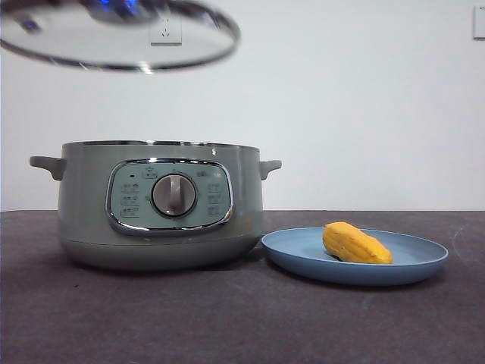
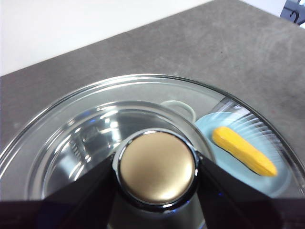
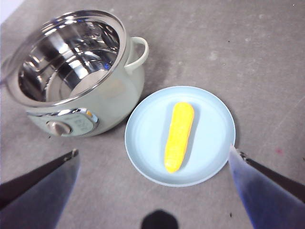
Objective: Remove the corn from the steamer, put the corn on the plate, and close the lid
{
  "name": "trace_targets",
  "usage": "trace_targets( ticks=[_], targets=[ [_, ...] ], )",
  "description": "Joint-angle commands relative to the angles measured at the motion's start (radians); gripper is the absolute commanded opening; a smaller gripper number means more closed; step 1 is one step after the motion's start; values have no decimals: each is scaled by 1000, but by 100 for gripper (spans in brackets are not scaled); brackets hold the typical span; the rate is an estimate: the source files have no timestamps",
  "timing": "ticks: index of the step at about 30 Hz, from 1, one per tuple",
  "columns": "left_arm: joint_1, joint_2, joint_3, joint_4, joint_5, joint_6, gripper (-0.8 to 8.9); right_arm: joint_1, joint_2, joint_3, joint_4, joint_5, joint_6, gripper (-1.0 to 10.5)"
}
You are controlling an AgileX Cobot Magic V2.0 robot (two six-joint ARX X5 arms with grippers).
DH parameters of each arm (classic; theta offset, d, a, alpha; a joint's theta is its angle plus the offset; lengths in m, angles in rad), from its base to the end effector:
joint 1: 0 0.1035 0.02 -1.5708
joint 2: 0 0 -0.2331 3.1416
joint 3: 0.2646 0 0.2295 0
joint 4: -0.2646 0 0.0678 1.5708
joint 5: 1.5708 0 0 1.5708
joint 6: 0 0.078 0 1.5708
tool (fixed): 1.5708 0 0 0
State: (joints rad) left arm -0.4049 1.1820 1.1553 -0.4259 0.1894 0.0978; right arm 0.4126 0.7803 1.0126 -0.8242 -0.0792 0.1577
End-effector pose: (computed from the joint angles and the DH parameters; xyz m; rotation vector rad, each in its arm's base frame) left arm 0.2557 -0.1256 0.3101 0.1427 0.4278 -0.6061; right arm 0.1596 0.0766 0.2957 0.0509 0.6250 0.4292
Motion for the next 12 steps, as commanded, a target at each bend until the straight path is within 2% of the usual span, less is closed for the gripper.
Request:
trace_targets(
  ticks=[1,12],
  targets=[
    [1,55,8,119,15,29,-8,2,-37,-3,-26,-2,3,630],
    [2,240,8,270,21,45,-8,2,-96,-3,-68,-2,11,630]
  ],
)
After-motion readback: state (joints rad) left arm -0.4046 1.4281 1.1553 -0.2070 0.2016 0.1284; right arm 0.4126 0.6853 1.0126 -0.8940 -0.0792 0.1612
